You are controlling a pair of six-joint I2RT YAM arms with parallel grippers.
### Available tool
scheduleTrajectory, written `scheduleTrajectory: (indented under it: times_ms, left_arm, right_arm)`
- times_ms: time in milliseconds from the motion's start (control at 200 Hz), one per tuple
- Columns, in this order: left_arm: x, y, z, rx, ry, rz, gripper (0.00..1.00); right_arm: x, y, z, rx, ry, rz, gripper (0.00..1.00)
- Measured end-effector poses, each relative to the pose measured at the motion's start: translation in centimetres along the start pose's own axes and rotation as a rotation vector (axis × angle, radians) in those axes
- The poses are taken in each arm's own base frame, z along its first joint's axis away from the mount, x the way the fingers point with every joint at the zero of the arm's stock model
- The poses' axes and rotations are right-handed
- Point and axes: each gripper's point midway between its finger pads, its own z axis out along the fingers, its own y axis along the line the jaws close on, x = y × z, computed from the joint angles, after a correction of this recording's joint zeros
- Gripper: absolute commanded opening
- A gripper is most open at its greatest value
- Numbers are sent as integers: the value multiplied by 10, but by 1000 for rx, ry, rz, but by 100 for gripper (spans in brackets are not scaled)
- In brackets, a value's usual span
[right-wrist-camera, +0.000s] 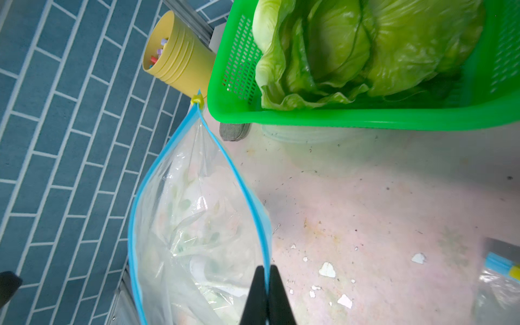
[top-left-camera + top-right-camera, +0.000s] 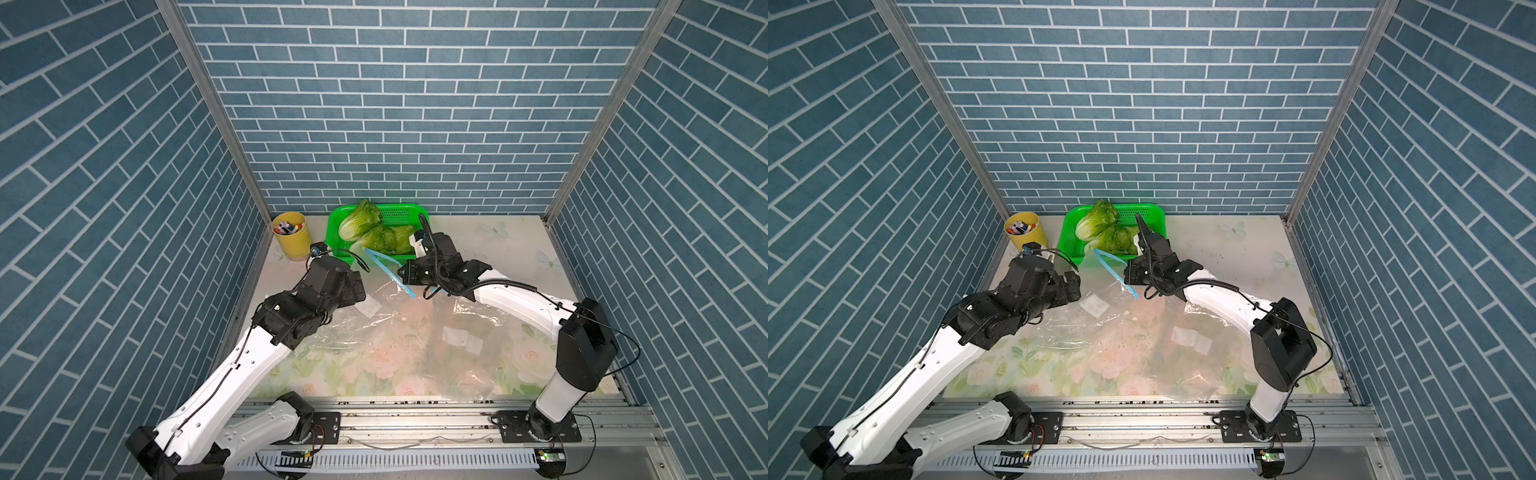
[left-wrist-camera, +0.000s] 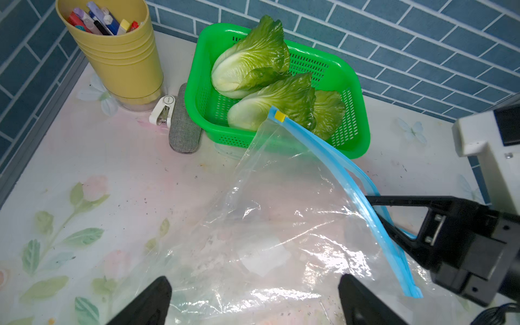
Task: Put the chinese cabbages into a zipper bag and zip it
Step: Pick up the zipper food storage bag at the center of the board, then open the zipper of the food storage bag at the center of the board.
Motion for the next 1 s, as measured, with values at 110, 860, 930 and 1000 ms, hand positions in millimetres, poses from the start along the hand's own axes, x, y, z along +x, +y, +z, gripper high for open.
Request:
scheduleTrajectory:
  times_ms: [110, 860, 930, 1000]
  left_arm:
    - [0, -10, 7, 15, 28, -15, 88]
    - [-40, -63, 37, 42, 29, -6, 67]
    - [-41, -64, 36, 41, 27, -4, 64]
    - [-41, -63, 36, 37, 27, -4, 59]
  right_arm:
    - [-4, 5, -2, 13, -42, -16, 0]
    - [-32, 60, -41, -98, -226, -64, 0]
    - [-32, 60, -41, -96, -228, -68, 0]
    - [-31, 62, -41, -97, -230, -70, 0]
